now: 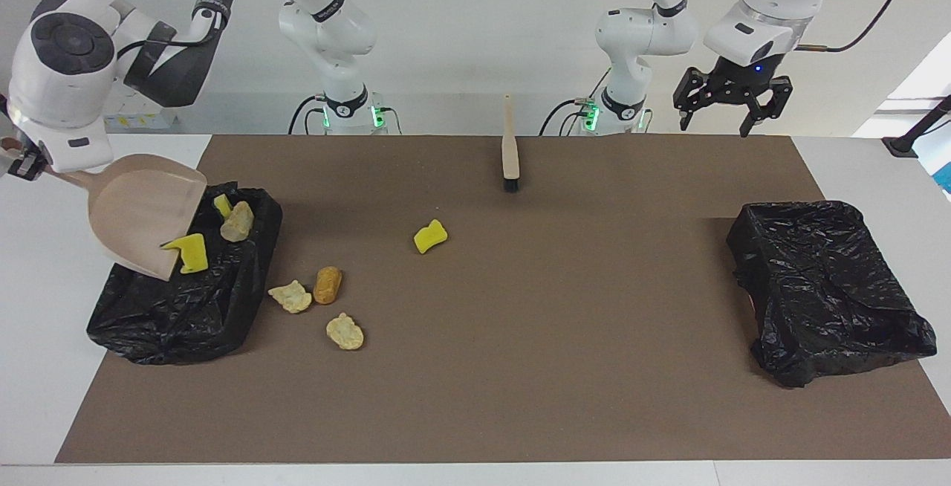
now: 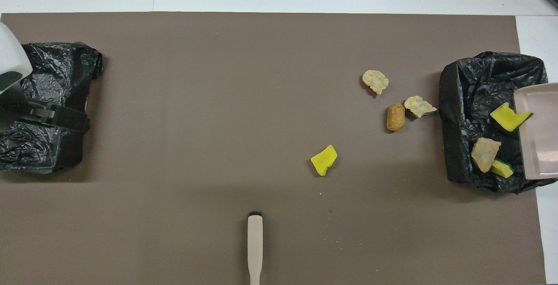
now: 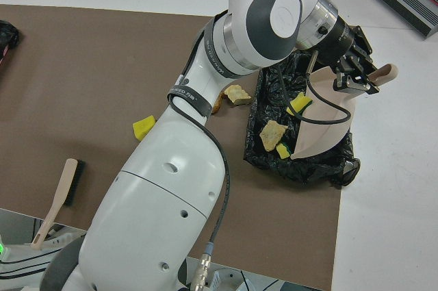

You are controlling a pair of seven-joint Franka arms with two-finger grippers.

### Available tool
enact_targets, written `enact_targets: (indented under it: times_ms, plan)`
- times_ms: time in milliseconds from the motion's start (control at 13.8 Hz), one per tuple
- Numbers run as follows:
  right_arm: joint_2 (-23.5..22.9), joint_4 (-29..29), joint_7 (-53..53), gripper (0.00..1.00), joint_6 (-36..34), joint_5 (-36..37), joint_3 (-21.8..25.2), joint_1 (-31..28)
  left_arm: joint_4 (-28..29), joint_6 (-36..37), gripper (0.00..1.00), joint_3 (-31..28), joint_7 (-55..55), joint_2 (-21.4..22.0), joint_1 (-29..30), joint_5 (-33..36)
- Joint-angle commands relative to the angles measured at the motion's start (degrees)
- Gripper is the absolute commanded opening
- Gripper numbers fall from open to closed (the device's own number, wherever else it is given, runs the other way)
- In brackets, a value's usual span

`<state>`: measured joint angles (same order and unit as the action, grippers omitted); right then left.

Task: Sweep and dump trash in bin
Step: 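Tip the dustpan over the black bag with the right gripper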

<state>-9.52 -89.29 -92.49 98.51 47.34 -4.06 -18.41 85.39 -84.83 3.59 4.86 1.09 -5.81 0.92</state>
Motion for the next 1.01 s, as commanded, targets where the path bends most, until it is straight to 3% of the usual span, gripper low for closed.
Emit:
enact_targets:
  times_ms: [0,145,434,724,941]
  plan:
    - [-0.24,1.31,1.69,0.00,3.16,2.40,-0.86,0.22,-1.28,0.46,1.00,0.37,1.82,-0.04,2.56,-1.80]
    - [0.29,1.40,1.96,0.00,7.39,4.16,-1.03,0.83,-1.19,0.54,1.00,0.19,1.90,0.14,2.56,-1.71]
    - [0.82,1.66,1.96,0.00,8.02,2.25,-1.29,0.75,-1.28,1.07,1.00,0.19,1.29,0.23,2.73,-1.27]
    - [1.26,2.19,1.96,0.00,6.79,-15.22,-0.77,-0.13,-1.28,1.24,1.00,0.19,1.29,0.23,2.65,-1.27]
    - [2.92,1.31,6.94,0.00,5.39,-20.70,-0.85,0.04,-1.19,1.24,1.00,0.19,1.29,0.23,2.73,-1.27]
